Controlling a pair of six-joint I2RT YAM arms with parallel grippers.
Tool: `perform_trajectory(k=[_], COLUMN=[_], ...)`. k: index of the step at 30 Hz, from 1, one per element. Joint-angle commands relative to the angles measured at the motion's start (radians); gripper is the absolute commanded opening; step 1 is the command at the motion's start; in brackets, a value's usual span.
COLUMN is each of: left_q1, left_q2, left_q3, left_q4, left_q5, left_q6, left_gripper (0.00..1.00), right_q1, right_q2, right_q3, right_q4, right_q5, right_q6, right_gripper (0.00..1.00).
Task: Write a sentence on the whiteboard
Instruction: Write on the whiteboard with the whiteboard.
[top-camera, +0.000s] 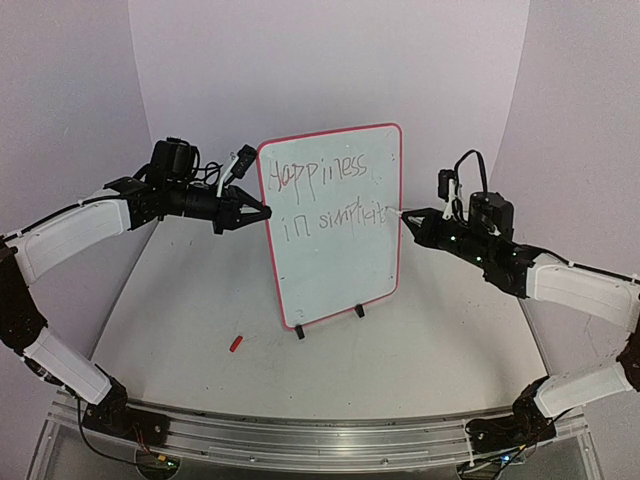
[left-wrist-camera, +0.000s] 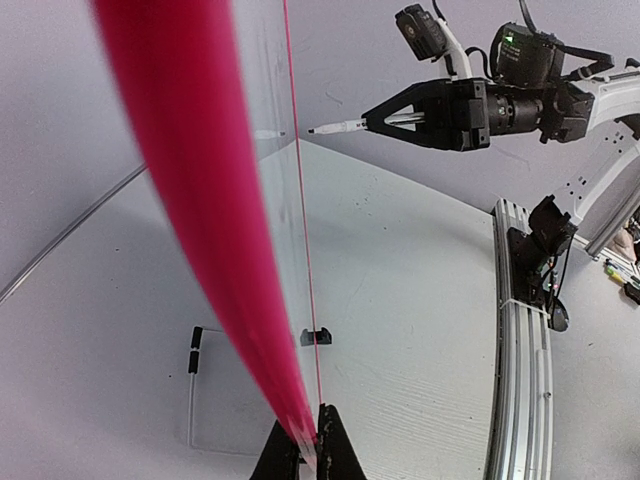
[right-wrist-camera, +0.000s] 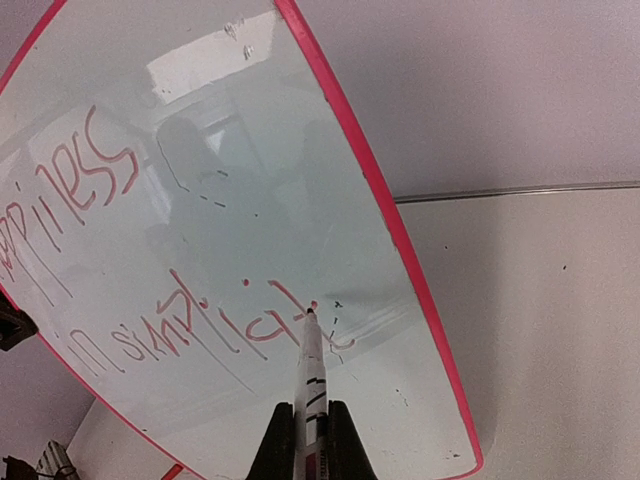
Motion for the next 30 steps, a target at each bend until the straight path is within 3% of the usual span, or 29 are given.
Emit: perform_trajectory(k=[1,30], left_q1=[-0.015,-0.015], left_q2=[0.029,0.026], left_q3=[-0.027,-0.027], left_q4=[-0.2,-0.201], left_q5=[-0.039,-0.042], left_q6=[0.06,0.062], left_gripper=[0.0,0.0], right_q1=[-0.001,-0.001], right_q2=[0.014,0.055], right_q3=[0.051,-0.013], right_q4=[0.047,0.046], right_q5=[-0.009,0.115], right_q6=[-0.016,-0.008], right_gripper=[0.0,0.0])
